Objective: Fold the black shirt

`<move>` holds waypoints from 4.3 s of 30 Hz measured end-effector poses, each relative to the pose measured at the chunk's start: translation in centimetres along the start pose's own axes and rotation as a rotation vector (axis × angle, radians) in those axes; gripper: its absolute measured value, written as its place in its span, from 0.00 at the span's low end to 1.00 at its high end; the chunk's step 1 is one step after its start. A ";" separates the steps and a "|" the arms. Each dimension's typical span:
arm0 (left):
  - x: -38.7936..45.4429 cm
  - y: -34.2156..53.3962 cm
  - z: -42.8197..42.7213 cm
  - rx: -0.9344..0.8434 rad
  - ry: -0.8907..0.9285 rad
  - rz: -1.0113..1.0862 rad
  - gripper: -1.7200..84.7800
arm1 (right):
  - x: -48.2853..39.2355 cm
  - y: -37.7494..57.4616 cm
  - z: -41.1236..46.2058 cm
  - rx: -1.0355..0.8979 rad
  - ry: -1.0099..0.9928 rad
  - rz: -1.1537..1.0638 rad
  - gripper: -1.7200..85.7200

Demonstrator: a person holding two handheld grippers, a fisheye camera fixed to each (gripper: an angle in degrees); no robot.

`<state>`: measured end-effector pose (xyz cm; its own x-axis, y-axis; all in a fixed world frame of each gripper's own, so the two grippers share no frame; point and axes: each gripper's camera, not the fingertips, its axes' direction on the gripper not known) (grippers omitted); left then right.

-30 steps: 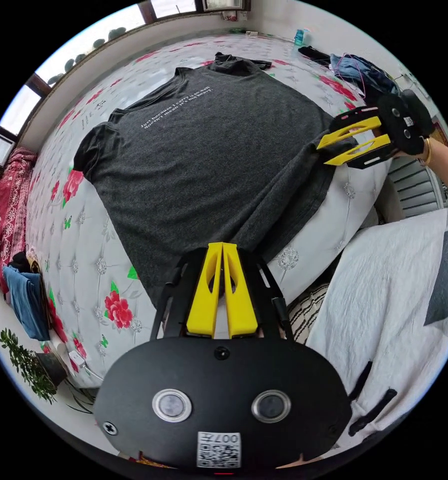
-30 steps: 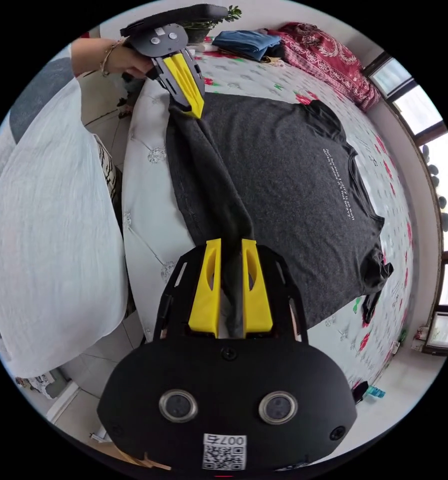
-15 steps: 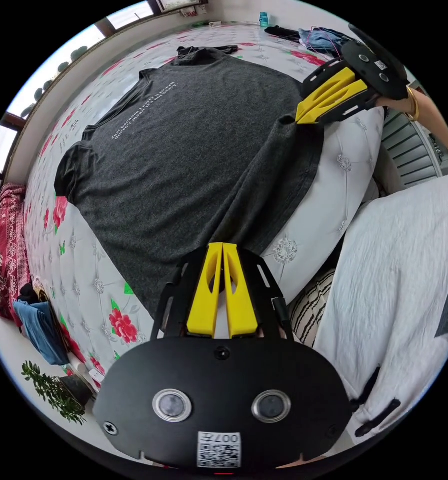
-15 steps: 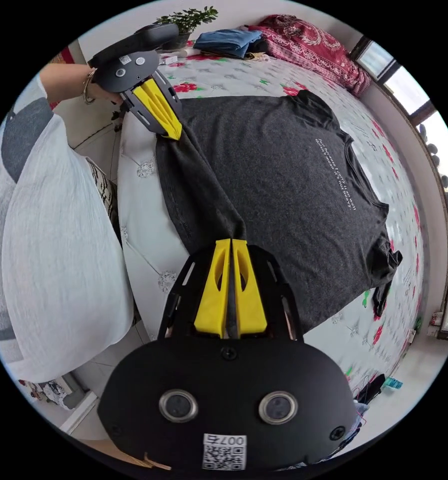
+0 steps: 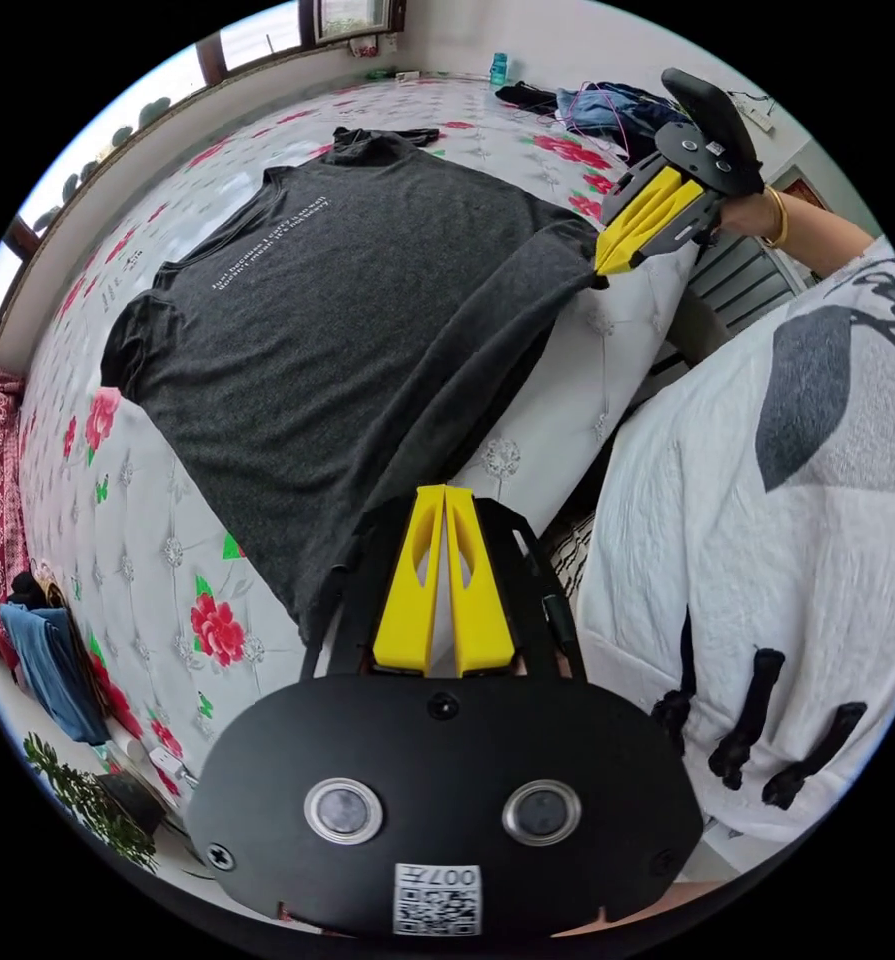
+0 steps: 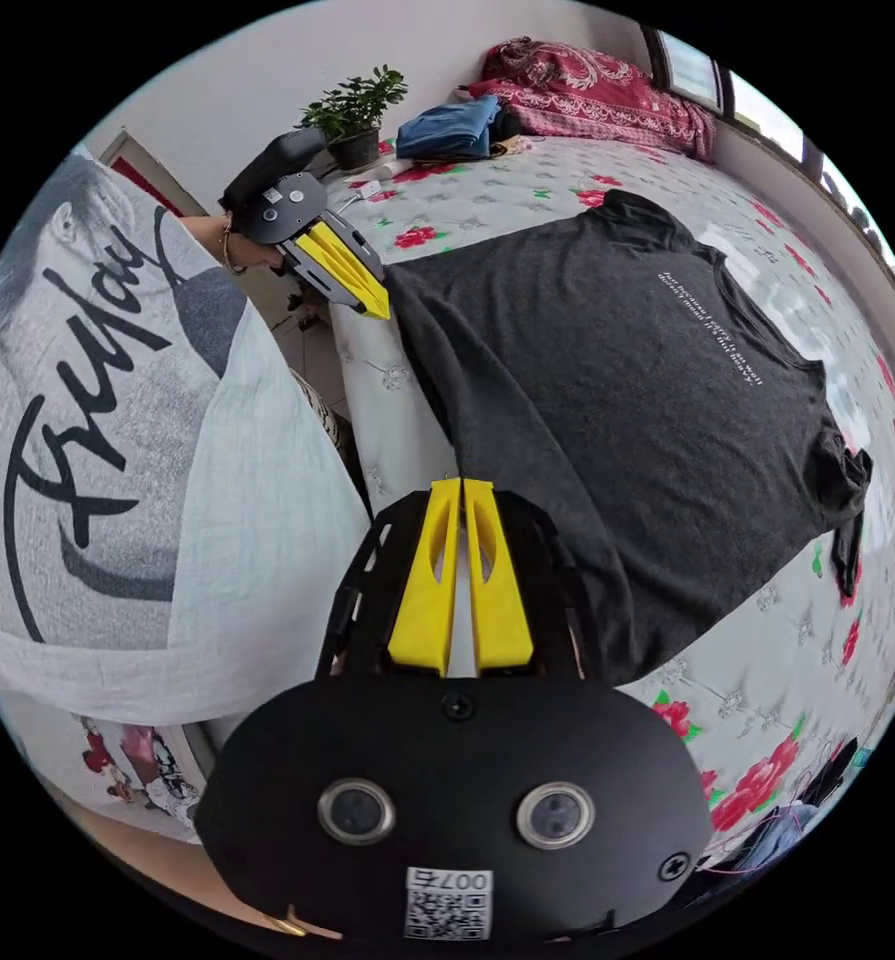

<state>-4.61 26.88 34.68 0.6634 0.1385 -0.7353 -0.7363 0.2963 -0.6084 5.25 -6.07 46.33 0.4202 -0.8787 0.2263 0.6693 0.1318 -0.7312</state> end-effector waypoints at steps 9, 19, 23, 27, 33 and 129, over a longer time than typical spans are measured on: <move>0.1 1.3 0.1 -0.035 -0.064 -0.104 0.01 | 0.5 2.4 1.6 -0.080 -0.087 0.009 0.02; -3.7 5.2 -3.1 0.035 -0.084 -0.419 0.01 | 1.0 8.4 -1.5 0.063 0.022 0.227 0.05; -6.3 6.2 -4.1 0.081 -0.062 -0.550 0.01 | 3.7 13.5 -2.7 0.029 0.223 0.459 0.06; -7.1 3.9 -4.4 0.094 -0.053 -0.510 0.01 | 6.6 15.5 -3.4 0.109 0.236 0.613 0.05; -5.9 2.0 -2.4 -0.075 -0.111 -0.399 0.01 | 6.7 17.9 -1.9 0.038 0.254 0.660 0.04; -28.4 16.1 -26.4 0.446 0.095 -0.902 0.01 | 27.8 -68.6 -8.1 -0.447 0.007 -0.152 0.03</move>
<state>-38.83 2.76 37.93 0.9201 -0.3816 -0.0888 0.1647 0.5824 -0.7960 -33.97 -43.28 97.56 0.3327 -0.8759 0.3493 0.3928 -0.2081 -0.8958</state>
